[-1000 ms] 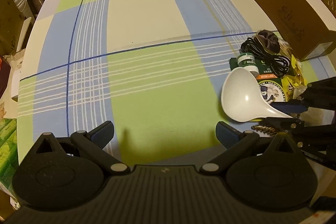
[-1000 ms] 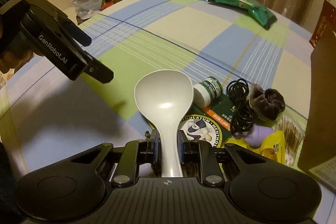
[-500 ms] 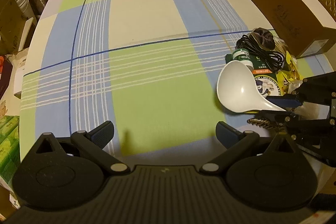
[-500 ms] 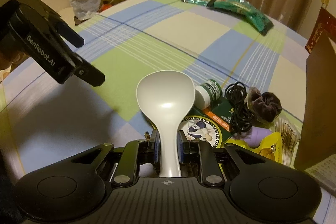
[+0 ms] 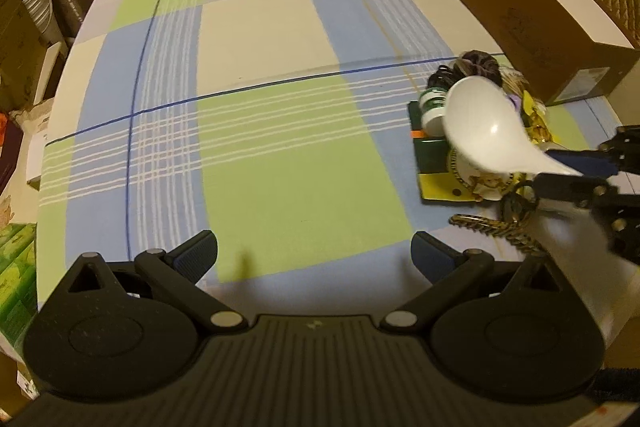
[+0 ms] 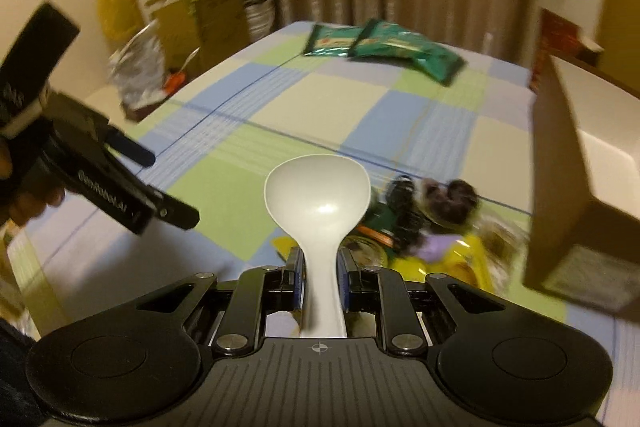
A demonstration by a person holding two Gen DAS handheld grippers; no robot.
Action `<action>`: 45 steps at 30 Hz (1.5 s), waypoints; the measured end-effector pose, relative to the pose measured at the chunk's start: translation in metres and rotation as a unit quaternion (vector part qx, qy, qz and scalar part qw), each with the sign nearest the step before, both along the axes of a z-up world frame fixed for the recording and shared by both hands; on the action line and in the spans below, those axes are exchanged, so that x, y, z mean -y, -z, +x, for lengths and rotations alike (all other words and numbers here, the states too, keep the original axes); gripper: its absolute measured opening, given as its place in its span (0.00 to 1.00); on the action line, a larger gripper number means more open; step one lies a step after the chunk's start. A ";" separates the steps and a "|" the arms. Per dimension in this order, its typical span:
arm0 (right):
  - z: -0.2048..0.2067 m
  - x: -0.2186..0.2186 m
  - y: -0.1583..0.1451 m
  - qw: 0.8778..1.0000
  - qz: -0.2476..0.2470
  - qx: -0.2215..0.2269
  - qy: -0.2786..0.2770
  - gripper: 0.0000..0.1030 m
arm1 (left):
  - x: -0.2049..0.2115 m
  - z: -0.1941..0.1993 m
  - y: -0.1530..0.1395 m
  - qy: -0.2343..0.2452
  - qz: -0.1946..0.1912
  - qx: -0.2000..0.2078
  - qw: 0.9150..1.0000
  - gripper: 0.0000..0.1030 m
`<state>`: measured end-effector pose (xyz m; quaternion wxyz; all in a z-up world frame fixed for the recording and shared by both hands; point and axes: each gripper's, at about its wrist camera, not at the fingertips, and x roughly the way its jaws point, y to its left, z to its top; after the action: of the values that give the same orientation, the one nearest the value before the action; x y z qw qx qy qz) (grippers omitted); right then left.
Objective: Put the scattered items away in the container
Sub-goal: 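Lift the ladle with the right gripper while the left gripper grasps the green ointment card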
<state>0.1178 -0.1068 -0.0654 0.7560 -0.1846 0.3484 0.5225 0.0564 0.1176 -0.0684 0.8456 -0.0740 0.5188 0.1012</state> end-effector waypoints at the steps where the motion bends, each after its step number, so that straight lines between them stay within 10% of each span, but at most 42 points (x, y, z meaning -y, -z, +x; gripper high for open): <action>1: 0.001 0.006 -0.002 1.000 0.001 -0.002 0.011 0.14 | 0.003 0.002 0.000 0.004 0.000 0.001 1.000 0.99; 19: 0.048 0.124 -0.014 0.975 -0.003 -0.014 0.222 0.14 | 0.057 0.082 0.013 0.115 -0.017 0.031 0.993 0.88; 45: 0.087 0.172 -0.005 0.958 -0.005 -0.035 0.285 0.14 | 0.049 0.140 0.034 0.129 -0.037 0.023 0.991 0.25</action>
<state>0.2046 -0.2787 -0.0607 0.8599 -0.0632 0.4153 0.2900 0.1964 0.0684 -0.1028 0.8601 -0.0402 0.5076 -0.0301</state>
